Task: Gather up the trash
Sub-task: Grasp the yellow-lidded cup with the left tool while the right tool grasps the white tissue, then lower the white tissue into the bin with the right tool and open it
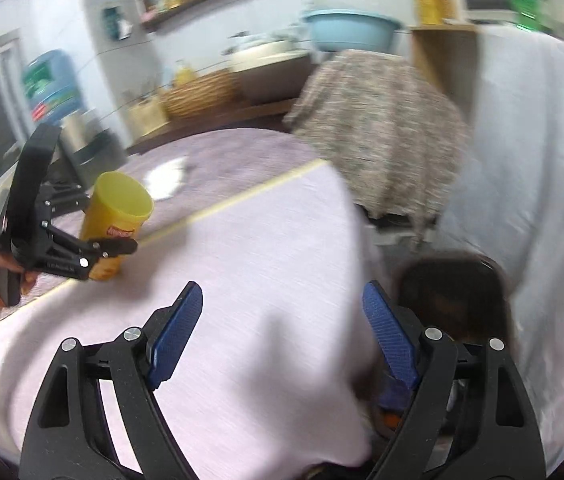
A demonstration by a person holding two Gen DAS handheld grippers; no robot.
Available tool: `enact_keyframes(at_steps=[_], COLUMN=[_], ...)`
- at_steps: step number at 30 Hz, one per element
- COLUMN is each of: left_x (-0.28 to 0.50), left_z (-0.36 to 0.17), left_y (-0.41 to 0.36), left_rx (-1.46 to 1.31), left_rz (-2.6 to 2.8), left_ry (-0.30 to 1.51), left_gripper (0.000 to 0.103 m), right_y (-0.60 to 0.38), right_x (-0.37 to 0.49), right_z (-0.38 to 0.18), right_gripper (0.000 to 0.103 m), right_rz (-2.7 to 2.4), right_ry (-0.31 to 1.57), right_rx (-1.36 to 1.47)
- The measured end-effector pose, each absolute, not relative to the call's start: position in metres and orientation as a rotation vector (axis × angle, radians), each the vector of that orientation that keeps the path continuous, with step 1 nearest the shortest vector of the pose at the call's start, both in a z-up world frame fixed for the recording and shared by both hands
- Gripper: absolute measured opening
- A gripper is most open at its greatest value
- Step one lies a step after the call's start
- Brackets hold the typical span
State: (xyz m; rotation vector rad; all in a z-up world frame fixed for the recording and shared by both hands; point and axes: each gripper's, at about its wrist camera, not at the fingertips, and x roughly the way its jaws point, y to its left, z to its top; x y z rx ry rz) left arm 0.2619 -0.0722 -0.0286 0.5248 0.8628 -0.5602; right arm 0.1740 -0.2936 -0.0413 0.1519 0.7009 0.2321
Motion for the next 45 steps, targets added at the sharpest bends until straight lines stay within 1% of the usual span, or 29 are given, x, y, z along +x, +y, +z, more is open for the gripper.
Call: enact_keyframes(at_steps=[10,17,22,27,30,31,33,35,36,38,40,41,43,45], left_x=[0.212,0.193,0.187,0.185,0.185,0.185,0.186,0.186,0.185,0.185,0.184,0.183,0.183,0.182], left_z=[0.006,0.014,0.017,0.017,0.016,0.016,0.016,0.015,0.015,0.015,0.015,0.015,0.015,0.014], left_y=[0.042,0.084,0.11,0.118,0.12,0.12,0.119,0.116,0.115,0.114,0.115,0.115,0.116,0.115], left_rx=[0.243,0.159,0.121,0.118,0.102,0.094,0.085,0.079,0.077,0.08,0.085,0.086,0.075,0.07], left_rz=[-0.447,-0.398,-0.347,-0.322,-0.323,-0.322,-0.323,-0.326,-0.327,-0.33,-0.324,-0.323,-0.324,-0.323], left_ry=[0.71,0.668,0.64,0.633,0.634,0.632,0.633,0.633,0.632,0.631,0.625,0.626,0.629,0.629], left_gripper=[0.068,0.068,0.068,0.068,0.068,0.068,0.068,0.068,0.068,0.068,0.068,0.068,0.068,0.068], right_y=[-0.166,-0.082,-0.061,-0.057,-0.052,-0.05,-0.045,-0.041,-0.04,-0.04,-0.041,-0.042,-0.042,-0.046], right_x=[0.265,0.317,0.341,0.361,0.374,0.379,0.387,0.395,0.398,0.402,0.403,0.402,0.396,0.388], right_z=[-0.028,-0.035,-0.047,-0.057,-0.061,-0.063,-0.068,-0.072,-0.074,-0.078,-0.08,-0.08,-0.077,-0.072], right_gripper=[0.082,0.082,0.082,0.081,0.078,0.075,0.067,0.054,0.051,0.031,0.024,0.017,0.013,0.012], right_rz=[0.433,0.454,0.413,0.372,0.362,0.355,0.337,0.317,0.314,0.303,0.289,0.285,0.289,0.306], right_ry=[0.78,0.827,0.862,0.879,0.886,0.894,0.911,0.918,0.925,0.934,0.93,0.925,0.913,0.901], right_rx=[0.081,-0.046,-0.092,-0.114,-0.12,-0.124,-0.141,-0.155,-0.155,-0.155,-0.155,-0.158,-0.157,-0.143])
